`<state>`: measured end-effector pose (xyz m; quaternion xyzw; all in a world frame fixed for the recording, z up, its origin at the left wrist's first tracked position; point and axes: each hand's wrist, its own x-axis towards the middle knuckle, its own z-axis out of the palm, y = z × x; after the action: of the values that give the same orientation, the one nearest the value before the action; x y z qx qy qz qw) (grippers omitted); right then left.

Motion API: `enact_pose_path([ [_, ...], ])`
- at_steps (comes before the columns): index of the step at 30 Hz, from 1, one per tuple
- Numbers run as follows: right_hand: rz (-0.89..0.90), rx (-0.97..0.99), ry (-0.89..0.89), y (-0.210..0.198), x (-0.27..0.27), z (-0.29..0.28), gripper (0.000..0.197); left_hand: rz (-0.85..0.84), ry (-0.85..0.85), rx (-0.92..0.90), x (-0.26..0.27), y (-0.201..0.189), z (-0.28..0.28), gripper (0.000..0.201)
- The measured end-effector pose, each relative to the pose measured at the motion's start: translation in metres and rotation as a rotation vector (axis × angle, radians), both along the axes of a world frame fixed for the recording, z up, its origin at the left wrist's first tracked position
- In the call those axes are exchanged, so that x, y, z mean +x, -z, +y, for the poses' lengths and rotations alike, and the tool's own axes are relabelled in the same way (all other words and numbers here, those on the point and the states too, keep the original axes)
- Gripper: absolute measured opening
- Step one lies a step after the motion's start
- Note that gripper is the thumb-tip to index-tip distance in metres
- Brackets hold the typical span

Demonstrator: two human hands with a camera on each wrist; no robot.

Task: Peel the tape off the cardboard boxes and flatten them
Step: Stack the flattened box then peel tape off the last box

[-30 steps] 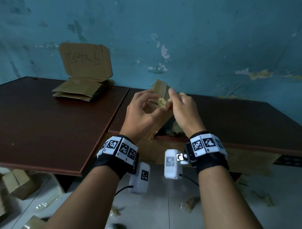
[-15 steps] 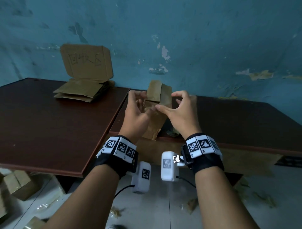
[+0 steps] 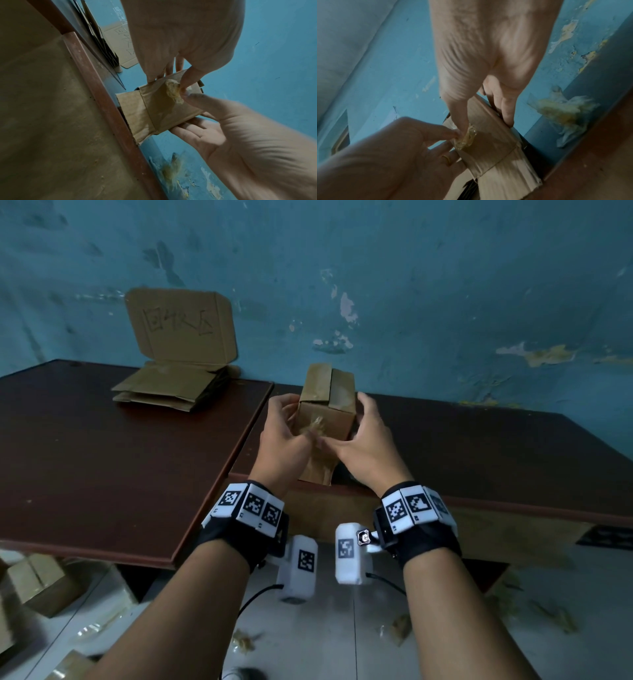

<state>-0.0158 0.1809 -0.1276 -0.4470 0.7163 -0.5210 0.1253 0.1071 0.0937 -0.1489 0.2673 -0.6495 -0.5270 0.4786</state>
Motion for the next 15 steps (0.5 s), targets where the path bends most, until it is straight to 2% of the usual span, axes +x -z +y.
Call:
enact_pose_path([
  [4,0.158,-0.078,0.057,0.003,0.007,0.003,0.077,0.001,0.003,0.053,0.000,-0.003,0.002,0.056],
  [8,0.315,-0.079,0.014,-0.001,0.015,0.008,0.047,0.014,0.012,0.143,0.001,-0.008,0.003,0.058],
  [12,0.388,-0.037,-0.035,-0.003,0.018,0.007,0.036,0.018,0.042,0.196,0.001,-0.013,0.007,0.060],
  [15,0.378,-0.009,-0.048,-0.004,0.017,0.008,0.029,0.024,0.056,0.210,0.002,-0.016,0.010,0.048],
])
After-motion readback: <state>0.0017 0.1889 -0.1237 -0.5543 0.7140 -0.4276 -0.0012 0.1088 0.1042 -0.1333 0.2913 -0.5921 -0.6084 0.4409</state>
